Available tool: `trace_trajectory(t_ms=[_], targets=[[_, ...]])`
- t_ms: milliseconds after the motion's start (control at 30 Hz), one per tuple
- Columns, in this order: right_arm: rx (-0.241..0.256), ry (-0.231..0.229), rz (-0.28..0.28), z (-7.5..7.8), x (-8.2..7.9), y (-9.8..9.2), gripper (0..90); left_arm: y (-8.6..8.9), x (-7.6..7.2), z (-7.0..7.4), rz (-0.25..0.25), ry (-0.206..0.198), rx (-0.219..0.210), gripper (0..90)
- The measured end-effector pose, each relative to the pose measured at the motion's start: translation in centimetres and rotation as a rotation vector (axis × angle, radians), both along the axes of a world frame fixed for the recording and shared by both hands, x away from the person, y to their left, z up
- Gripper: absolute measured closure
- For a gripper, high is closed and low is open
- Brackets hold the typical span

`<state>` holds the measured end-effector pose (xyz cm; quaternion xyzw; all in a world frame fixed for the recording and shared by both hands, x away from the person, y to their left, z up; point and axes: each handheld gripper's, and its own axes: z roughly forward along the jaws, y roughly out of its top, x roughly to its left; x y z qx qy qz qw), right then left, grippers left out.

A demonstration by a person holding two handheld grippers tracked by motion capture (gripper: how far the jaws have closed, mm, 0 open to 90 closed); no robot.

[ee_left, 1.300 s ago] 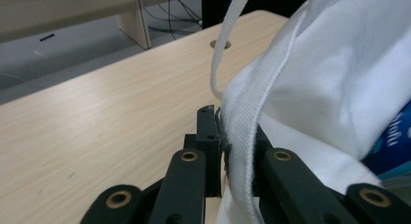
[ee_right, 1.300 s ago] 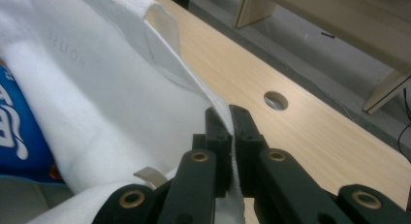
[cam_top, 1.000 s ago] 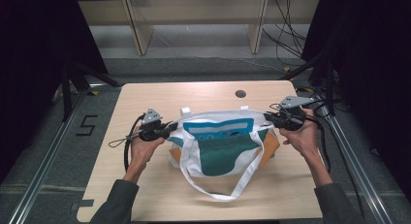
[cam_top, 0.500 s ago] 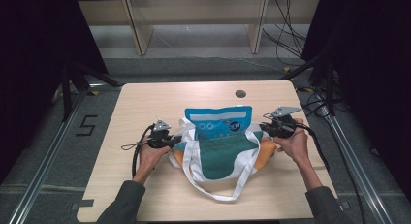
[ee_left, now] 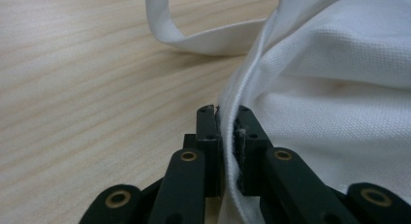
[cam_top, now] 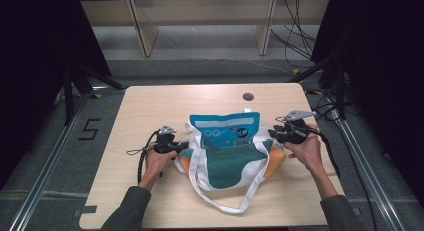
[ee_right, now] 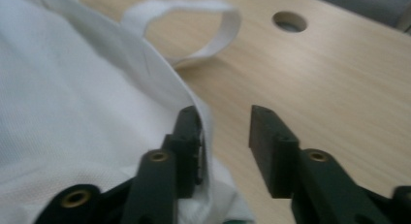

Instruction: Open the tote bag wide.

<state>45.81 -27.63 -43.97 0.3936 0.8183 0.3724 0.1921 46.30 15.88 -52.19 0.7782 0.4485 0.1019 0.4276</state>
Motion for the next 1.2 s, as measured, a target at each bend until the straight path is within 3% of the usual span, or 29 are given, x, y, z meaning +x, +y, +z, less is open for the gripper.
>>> trace_trajectory(t_ms=[33, 67, 133, 267, 300, 400, 433, 467, 567, 667, 767, 833, 867, 1000, 1067, 1100, 1133, 1200], targets=[[0.015, -0.007, -0.016, 0.4, -0.2, -0.2, 61.8, -0.1, -0.1, -0.1, 0.019, -0.002, -0.022, 82.5], [0.044, -0.014, -0.022, 1.0, -0.6, -0.5, 59.6, -0.2, -0.1, -0.1, 0.029, -0.005, -0.018, 82.5], [0.082, -0.038, -0.002, 2.5, -1.4, -1.1, 59.5, 0.0, 0.0, 0.0, -0.002, 0.003, 0.008, 82.5], [0.142, -0.077, 0.056, 5.6, -4.1, -1.0, 54.8, 0.1, -0.1, 0.1, 0.002, -0.001, 0.015, 82.2], [0.142, -0.109, 0.074, 5.9, -4.4, -0.8, 54.2, 0.0, 0.0, 0.1, 0.000, 0.000, 0.013, 82.2], [0.171, -0.092, 0.125, 7.4, -6.4, 0.1, 54.2, 0.0, 0.0, 0.1, 0.019, -0.003, 0.009, 81.4], [0.160, -0.107, 0.132, 7.7, -6.8, 0.4, 54.4, 0.1, 0.0, 0.2, 0.000, -0.002, 0.018, 81.4], [0.169, -0.104, 0.125, 7.8, -7.4, 0.8, 54.4, 0.1, 0.0, 0.2, -0.003, 0.001, 0.021, 81.3], [0.134, -0.089, 0.190, 8.0, -8.7, 1.7, 54.5, 0.1, 0.0, 0.2, 0.004, -0.001, 0.017, 80.2], [0.134, -0.037, 0.201, 7.7, -9.7, 2.5, 58.4, 0.0, 0.0, 0.2, 0.016, -0.001, 0.017, 79.5], [0.058, -0.016, 0.259, 6.8, -10.2, 3.3, 80.5, 0.2, 0.0, 0.2, 0.004, 0.008, 0.020, 78.7], [0.001, -0.017, 0.258, 6.0, -10.3, 3.5, 88.5, 0.2, 0.0, 0.2, 0.007, 0.006, 0.022, 78.7], [-0.027, -0.021, 0.279, 5.3, -10.1, 3.5, 88.9, 0.2, 0.0, 0.2, 0.005, 0.006, 0.021, 78.5], [-0.099, 0.048, 0.303, 2.6, -10.4, 4.3, 89.2, 0.2, 0.1, 0.2, 0.006, 0.007, 0.018, 78.1], [-0.166, 0.102, 0.308, -0.1, -10.0, 5.3, 89.2, 0.1, 0.1, 0.1, 0.020, 0.009, 0.002, 77.7], [-0.196, 0.136, 0.329, -1.0, -9.6, 5.6, 89.2, 0.2, 0.1, 0.1, 0.009, 0.010, 0.017, 77.2], [-0.195, 0.154, 0.305, -2.7, -9.0, 6.2, 89.3, 0.1, 0.1, 0.1, 0.019, 0.009, 0.008, 77.0], [-0.205, 0.159, 0.304, -3.9, -8.1, 6.8, 89.4, 0.2, 0.2, 0.1, 0.014, 0.002, 0.027, 76.5]])
